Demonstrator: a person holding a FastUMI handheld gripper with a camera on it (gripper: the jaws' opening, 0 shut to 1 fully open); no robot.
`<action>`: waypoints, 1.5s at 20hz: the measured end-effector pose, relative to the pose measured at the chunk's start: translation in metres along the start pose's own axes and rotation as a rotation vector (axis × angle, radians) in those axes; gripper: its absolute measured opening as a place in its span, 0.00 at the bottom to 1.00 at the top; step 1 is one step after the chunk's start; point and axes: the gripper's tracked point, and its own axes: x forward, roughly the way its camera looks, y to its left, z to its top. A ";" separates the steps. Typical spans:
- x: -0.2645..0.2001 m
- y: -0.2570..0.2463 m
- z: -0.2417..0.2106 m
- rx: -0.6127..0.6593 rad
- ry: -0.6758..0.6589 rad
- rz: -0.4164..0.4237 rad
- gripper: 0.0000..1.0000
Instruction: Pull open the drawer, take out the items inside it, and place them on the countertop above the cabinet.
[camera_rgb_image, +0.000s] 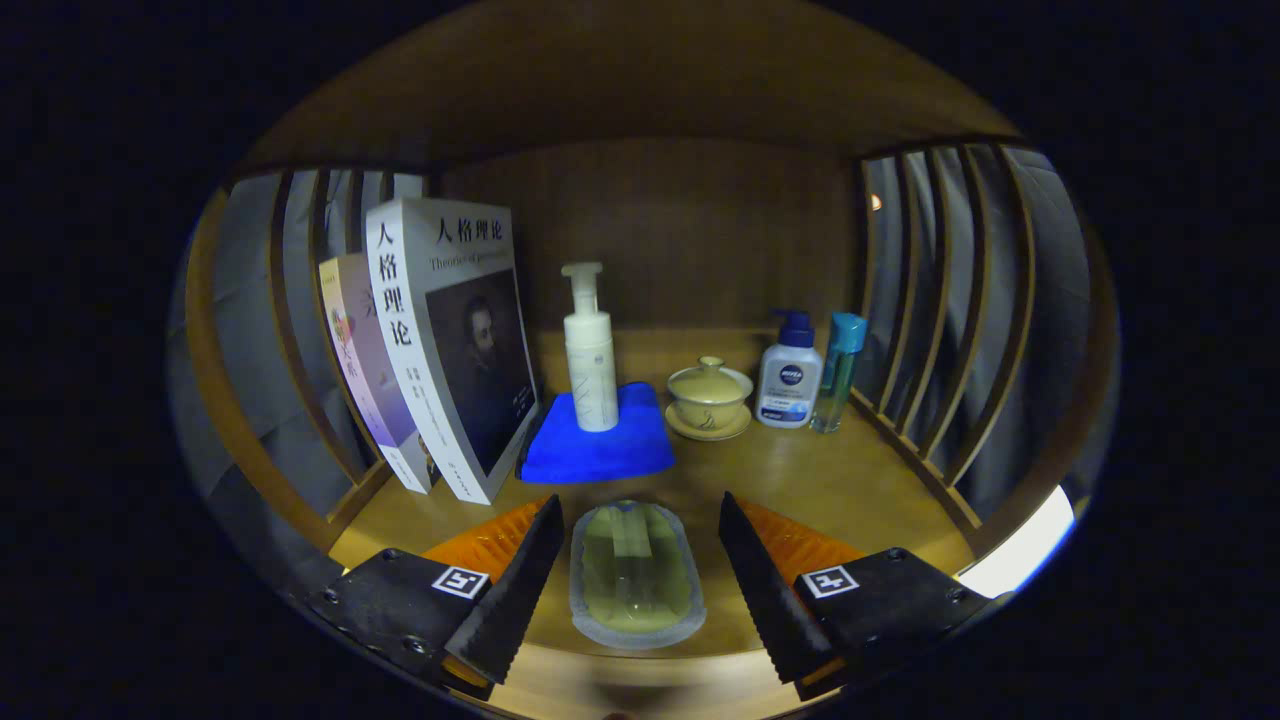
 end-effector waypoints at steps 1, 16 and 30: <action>-0.011 -0.003 0.006 0.007 -0.023 -0.008 0.97; -0.164 -0.003 -0.002 -0.007 -0.279 -0.091 0.97; -0.211 -0.005 -0.104 -0.046 -0.356 -0.086 0.98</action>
